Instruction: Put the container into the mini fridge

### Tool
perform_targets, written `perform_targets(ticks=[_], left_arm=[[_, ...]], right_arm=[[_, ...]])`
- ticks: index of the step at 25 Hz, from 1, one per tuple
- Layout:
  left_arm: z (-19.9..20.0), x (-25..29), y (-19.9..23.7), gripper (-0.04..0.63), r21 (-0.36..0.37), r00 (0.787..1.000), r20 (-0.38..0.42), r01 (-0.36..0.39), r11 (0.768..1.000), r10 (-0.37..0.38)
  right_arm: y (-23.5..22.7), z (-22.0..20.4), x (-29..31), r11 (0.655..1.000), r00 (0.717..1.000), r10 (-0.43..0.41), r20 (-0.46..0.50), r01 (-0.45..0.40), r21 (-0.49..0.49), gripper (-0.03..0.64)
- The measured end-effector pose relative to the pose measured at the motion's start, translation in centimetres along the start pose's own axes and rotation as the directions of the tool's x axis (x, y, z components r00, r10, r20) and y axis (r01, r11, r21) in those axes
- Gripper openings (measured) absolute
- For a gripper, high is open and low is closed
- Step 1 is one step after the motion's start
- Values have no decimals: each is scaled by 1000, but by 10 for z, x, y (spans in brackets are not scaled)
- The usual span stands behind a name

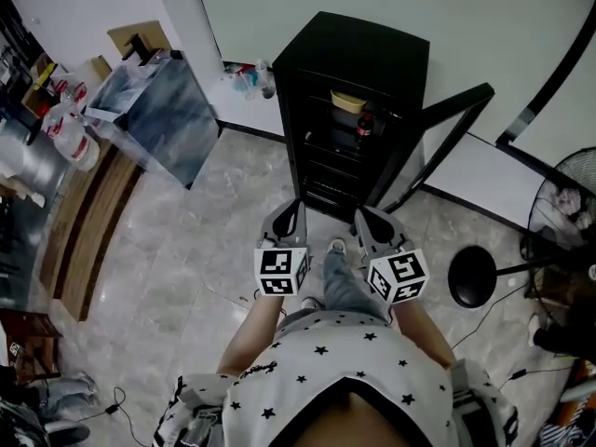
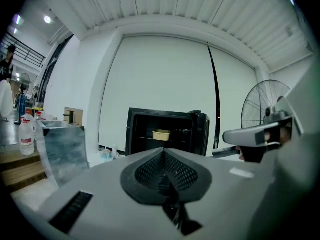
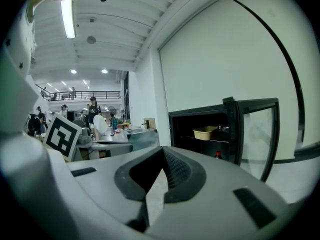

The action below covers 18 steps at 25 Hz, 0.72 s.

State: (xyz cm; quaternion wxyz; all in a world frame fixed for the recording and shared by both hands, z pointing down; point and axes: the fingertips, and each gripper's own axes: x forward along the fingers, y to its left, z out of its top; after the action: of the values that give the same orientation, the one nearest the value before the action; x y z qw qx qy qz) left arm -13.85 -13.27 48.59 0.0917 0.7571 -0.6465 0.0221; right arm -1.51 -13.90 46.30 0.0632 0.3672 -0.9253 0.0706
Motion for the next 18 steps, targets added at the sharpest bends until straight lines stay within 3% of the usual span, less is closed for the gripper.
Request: perform_targets(ticks=[10, 18], left_arm=[[1, -49, 13, 14, -39, 1000, -12, -27, 999, 27], [-3, -55, 23, 14, -49, 999, -22, -38, 998, 37]], right_arm=[[24, 1, -2, 999, 999, 44, 3, -44, -1, -8], [30, -2, -2, 998, 998, 59, -18, -59, -6, -8]])
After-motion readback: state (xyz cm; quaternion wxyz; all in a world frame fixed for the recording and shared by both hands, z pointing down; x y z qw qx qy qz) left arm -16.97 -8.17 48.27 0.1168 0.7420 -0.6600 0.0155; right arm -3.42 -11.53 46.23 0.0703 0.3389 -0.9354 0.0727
